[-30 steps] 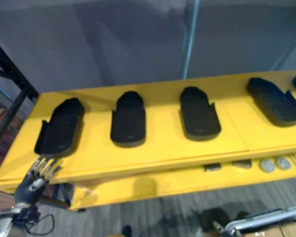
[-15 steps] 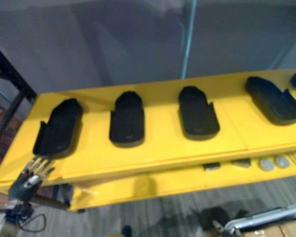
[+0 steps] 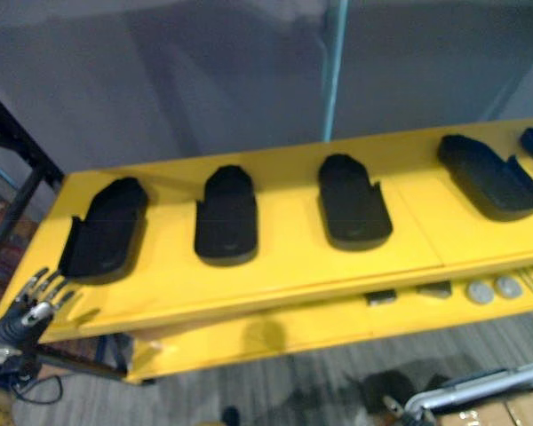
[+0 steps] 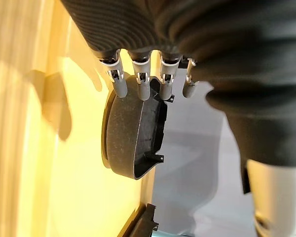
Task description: Walk over and take plastic housings, then place them on the shelf
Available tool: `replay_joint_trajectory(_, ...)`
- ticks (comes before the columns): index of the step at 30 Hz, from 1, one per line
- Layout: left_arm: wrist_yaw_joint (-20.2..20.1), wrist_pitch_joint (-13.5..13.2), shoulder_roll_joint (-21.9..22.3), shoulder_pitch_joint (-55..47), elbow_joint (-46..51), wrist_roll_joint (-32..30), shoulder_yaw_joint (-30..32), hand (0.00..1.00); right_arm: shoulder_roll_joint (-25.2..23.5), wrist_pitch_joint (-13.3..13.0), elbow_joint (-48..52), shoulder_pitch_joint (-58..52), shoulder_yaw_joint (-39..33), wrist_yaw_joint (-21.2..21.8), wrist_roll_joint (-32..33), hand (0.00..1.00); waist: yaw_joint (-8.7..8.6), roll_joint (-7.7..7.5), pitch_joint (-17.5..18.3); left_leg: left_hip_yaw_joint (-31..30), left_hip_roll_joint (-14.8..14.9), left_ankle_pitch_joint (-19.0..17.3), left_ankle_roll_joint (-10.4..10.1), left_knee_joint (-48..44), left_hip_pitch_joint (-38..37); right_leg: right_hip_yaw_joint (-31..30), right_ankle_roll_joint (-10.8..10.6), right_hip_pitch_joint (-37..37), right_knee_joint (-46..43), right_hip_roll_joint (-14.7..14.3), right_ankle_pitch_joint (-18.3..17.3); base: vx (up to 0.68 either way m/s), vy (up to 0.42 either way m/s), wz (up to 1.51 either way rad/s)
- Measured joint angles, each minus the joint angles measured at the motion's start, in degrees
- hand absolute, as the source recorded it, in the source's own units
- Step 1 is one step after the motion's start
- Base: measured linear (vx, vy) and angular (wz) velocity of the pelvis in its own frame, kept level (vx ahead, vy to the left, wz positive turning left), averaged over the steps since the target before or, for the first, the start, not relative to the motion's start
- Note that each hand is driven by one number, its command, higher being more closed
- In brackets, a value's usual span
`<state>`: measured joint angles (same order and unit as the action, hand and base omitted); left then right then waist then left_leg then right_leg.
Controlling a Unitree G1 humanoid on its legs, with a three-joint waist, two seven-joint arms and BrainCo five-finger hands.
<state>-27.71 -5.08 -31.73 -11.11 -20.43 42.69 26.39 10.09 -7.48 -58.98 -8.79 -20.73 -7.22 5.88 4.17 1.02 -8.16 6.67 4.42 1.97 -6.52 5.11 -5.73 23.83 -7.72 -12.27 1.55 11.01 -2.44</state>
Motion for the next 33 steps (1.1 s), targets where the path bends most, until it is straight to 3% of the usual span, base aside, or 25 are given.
replay_joint_trajectory(5, -0.49, 0.24, -2.16, 2.09, -1.05, 0.02, 0.05, 0.00, 0.17, 0.00, 0.02, -0.03, 0.00, 0.68, -0.02, 0.00, -0.15, 0.26, 0.17, 0.20, 0.01, -0.04, -0.03, 0.00, -0.17, -0.34, -0.12, 0.02, 0.04, 0.00, 0.10, 0.00, 0.001, -0.03)
replay_joint_trajectory(18, -2.68, 0.16, -2.25, 3.74, -1.43, 0.19, 0.04, 0.00, 0.33, 0.01, 0.02, -0.05, -0.11, 0.87, -0.18, 0.00, -0.26, 0.59, 0.44, 0.44, 0.03, -0.04, -0.03, -0.01, -0.24, -0.61, -0.20, 0.03, 0.20, -0.02, 0.29, 0.00, 0.000, 0.00)
replay_joint_trajectory(22, -3.75, -2.70, -2.25, 4.35, 6.34, 4.68, 0.23, 0.00, 0.28, -0.01, 0.02, -0.29, -0.30, 0.84, -1.11, 0.00, -0.01, 0.60, 0.52, 0.43, 0.02, -0.04, -0.03, -0.02, -0.26, -0.62, -0.13, 0.00, 0.23, -0.01, 0.39, 0.00, 0.000, 0.00)
replay_joint_trajectory(27, -7.61, -9.16, -2.22, 7.38, 27.14, 11.08, 5.06, 0.00, 0.22, -1.00, -0.43, -1.25, -0.55, 0.05, -1.08, 0.00, 0.15, 1.29, 2.41, 0.39, 0.05, -0.02, -0.03, -0.04, -0.04, -0.73, -0.17, 0.13, 0.03, -0.03, 0.46, 0.00, 0.000, 0.00)
replay_joint_trajectory(30, -8.57, -10.82, -2.09, 9.88, 32.96, 11.25, 4.86, 0.00, 0.28, -1.22, -0.75, -1.26, -0.52, -1.15, -1.01, 0.00, -0.17, 2.31, 3.76, 0.44, 0.22, 0.00, -0.04, -0.02, -0.02, -0.86, -0.15, 0.28, -0.20, -0.12, 0.45, 0.00, 0.000, 0.00)
replay_joint_trajectory(33, -8.88, -10.40, -1.32, 11.78, 35.06, 10.74, 3.97, 0.00, 0.27, -1.23, -0.80, -0.94, -0.24, -1.57, -1.00, 0.00, -0.25, 2.38, 4.44, 1.02, 0.60, 0.17, -0.19, 0.00, 0.34, -1.75, -0.03, 1.46, -1.00, -0.31, 0.37, -0.07, 0.011, -0.09)
